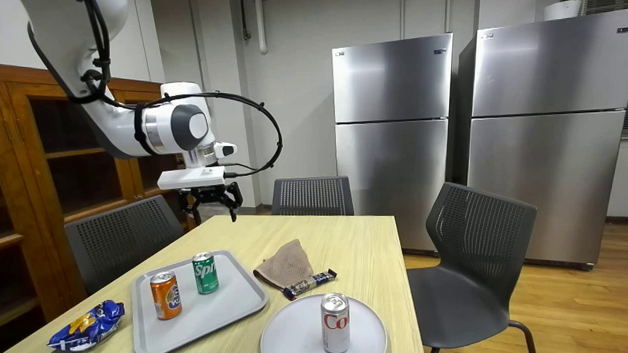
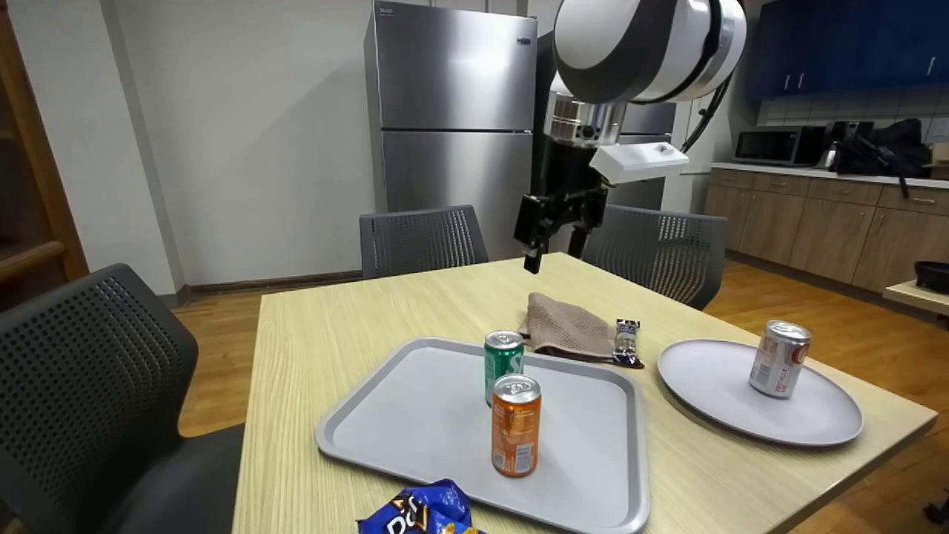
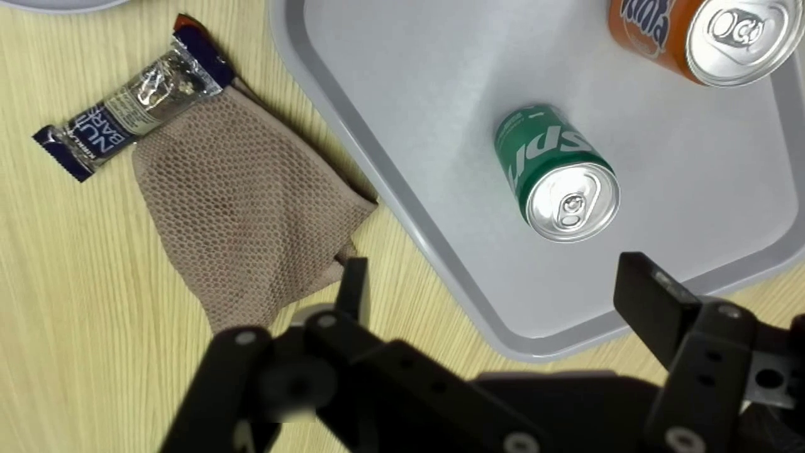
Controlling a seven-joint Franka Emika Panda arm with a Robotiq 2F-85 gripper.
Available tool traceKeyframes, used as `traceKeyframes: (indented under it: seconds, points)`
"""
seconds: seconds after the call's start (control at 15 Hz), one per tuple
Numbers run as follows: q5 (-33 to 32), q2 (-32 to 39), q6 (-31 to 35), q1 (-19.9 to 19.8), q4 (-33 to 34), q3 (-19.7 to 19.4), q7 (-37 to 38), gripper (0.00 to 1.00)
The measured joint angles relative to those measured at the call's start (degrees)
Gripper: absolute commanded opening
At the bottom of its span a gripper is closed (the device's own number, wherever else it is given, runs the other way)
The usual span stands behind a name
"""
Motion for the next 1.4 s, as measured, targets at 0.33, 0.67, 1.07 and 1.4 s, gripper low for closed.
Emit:
traceKeyframes:
  seconds: [0.33,0.67,1.07,1.4]
  points:
    - [0.3,-1.3,0.6,-2.3,-0.8,-0.5,-1.0,1.00]
    - [1.5,-4.0,2.8,-4.5,-3.8,-1.8,-5.3,1.00]
    - [1.5,-6.0,5.2,-6.5,-7.6,-4.5,-11.0,1.00]
    - [1.5,-7.0,5.4,-8.9,-10.3,-7.7,-14.3,1.00]
